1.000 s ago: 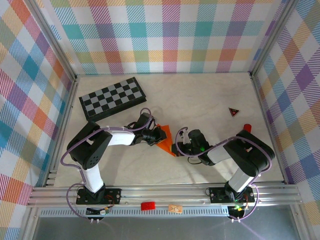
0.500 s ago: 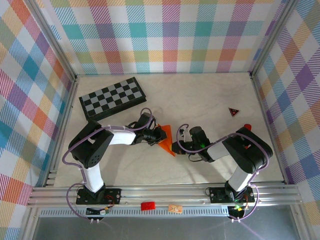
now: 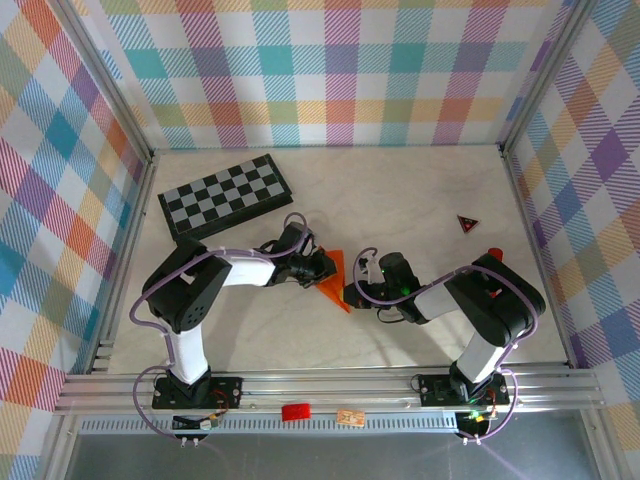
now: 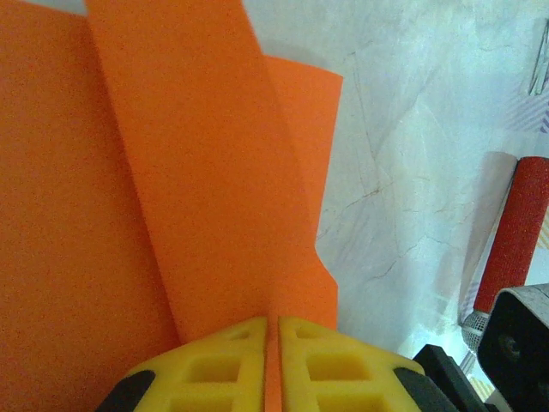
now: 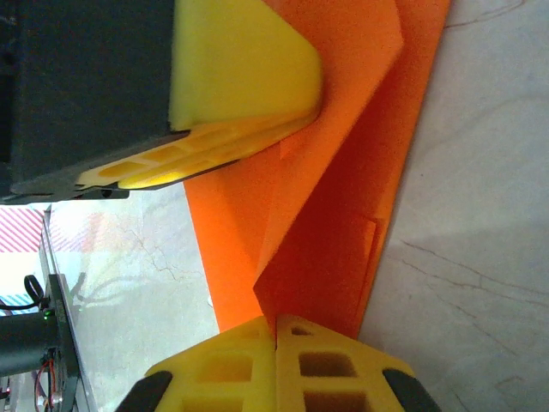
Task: Fold a paper plane with a square sheet of paper (pick it up from the middle)
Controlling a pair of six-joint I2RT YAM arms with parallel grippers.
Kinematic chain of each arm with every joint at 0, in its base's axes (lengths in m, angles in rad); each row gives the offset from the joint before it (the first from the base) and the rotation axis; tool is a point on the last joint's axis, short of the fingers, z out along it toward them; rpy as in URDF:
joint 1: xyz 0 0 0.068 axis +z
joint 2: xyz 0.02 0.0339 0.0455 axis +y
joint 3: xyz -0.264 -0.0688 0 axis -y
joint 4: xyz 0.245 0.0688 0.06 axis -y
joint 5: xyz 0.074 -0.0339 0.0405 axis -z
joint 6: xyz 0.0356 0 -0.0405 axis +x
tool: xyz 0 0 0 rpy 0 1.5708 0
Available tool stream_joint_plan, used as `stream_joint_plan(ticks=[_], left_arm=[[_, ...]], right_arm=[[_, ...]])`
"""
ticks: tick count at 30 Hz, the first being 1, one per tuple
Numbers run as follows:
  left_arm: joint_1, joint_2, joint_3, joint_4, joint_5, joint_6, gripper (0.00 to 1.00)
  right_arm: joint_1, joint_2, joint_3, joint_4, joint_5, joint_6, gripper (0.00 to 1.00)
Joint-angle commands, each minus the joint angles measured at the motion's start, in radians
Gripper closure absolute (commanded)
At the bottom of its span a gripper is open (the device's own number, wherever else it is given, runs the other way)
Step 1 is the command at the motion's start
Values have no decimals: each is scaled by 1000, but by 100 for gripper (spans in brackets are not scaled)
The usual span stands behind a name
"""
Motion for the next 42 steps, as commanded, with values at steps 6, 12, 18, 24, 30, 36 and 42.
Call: stream_joint_plan(ticks=[6, 12, 18, 24, 30, 36, 42], left_arm=[[-9, 33, 32, -32, 18, 30, 87], [-9, 42, 49, -110, -15, 52, 87], [-8, 55, 56, -155, -44, 67, 88], [-10, 57, 49, -174, -52, 80, 88], [-22, 50, 21, -146, -65, 67, 88], [-27, 52, 16, -132, -71, 62, 88], [-27, 53, 23, -142, -77, 68, 88]], right_arm=[[12, 48, 5, -101, 36, -1, 97], [12, 42, 14, -128, 39, -6, 95], [12, 18, 32, -166, 32, -10, 91], [12, -80, 45, -250, 27, -9, 74], [8, -272, 47, -430, 111, -22, 57], [-45, -401, 89, -605, 127, 45, 53], [-62, -354, 167, -629, -26, 59, 73]])
